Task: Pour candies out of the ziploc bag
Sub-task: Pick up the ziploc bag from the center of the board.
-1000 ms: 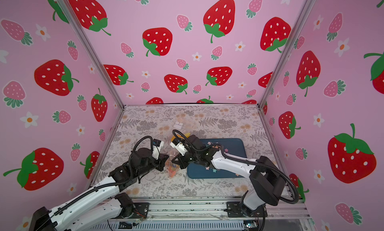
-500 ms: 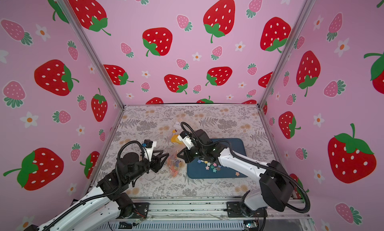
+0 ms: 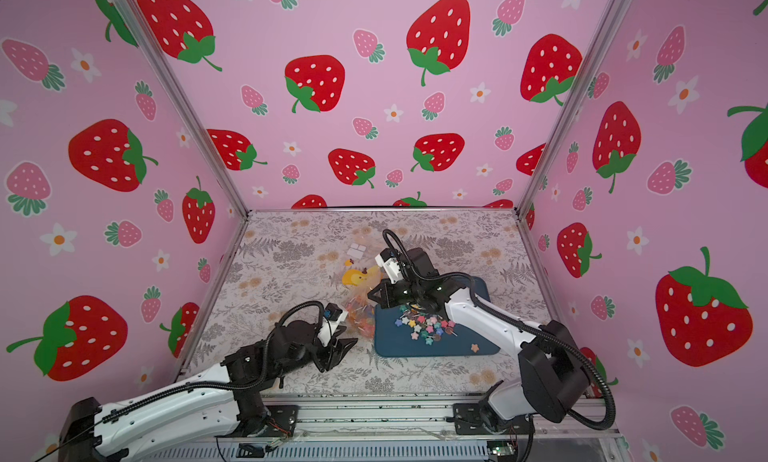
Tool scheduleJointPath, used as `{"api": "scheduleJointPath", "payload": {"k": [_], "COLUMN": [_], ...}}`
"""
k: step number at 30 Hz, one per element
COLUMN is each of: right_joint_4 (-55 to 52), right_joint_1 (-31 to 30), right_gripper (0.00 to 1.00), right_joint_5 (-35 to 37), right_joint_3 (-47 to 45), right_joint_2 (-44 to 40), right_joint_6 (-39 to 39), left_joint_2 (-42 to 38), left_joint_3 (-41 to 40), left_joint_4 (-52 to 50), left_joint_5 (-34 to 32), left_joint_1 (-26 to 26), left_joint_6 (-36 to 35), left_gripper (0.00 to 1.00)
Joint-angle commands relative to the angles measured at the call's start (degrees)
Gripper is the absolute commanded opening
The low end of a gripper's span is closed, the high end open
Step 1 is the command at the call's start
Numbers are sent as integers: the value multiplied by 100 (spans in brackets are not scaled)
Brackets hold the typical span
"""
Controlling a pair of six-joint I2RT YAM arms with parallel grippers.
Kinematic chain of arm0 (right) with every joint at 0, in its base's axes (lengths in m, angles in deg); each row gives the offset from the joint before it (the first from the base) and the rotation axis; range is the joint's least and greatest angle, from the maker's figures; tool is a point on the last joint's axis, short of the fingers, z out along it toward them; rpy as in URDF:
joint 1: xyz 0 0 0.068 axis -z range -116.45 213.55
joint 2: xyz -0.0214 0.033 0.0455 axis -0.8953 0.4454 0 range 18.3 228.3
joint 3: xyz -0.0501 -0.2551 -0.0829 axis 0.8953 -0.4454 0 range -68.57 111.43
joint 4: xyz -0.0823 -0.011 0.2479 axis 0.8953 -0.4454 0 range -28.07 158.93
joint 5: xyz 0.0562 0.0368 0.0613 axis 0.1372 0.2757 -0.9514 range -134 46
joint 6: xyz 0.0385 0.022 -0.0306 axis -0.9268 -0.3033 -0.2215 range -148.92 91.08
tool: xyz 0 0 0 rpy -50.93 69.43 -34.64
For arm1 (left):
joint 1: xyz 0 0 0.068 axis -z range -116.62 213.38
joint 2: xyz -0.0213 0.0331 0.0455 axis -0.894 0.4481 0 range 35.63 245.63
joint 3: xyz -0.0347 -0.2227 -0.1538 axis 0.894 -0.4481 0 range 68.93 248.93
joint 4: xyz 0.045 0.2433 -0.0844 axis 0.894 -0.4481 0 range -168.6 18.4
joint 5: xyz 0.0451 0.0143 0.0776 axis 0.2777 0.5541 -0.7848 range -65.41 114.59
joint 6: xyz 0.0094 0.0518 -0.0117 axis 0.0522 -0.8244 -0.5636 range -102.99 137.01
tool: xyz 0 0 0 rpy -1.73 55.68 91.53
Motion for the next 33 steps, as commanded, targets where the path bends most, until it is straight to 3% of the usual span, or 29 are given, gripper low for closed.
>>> {"api": "scheduleJointPath", "payload": {"k": [1,7,14,18,24,33], "right_joint_4": [332,550,726,777,950,1057], "right_joint_1": [104,275,454,541,607,632], "right_gripper": [0,0,0,0,0,0], "right_joint_5": [157,189,41,31,-37,-119], "right_joint_3": [-84,-250,-303,-350,-435,-424], "right_joint_2": [-238,-257,-212,-239,-262,-142], "right_joint_6": [-257,-552,-865,-966,-1093,-1179], "left_joint_2": [257,1404,2782,3076,3262,3887], "left_joint_3": [-229,104,607,748,644,885], "left_joint_4": [561,884,1336,1514,1846,2147], "left_joint_5": [-1141,-2452,-2986,-2813,-1959,-1210], "left_joint_1": [378,1165,1241,1075,458,40], "left_joint_6": [701,990,1316,1216,1276,1073], "left_gripper": [55,58,63,66,66,55]}}
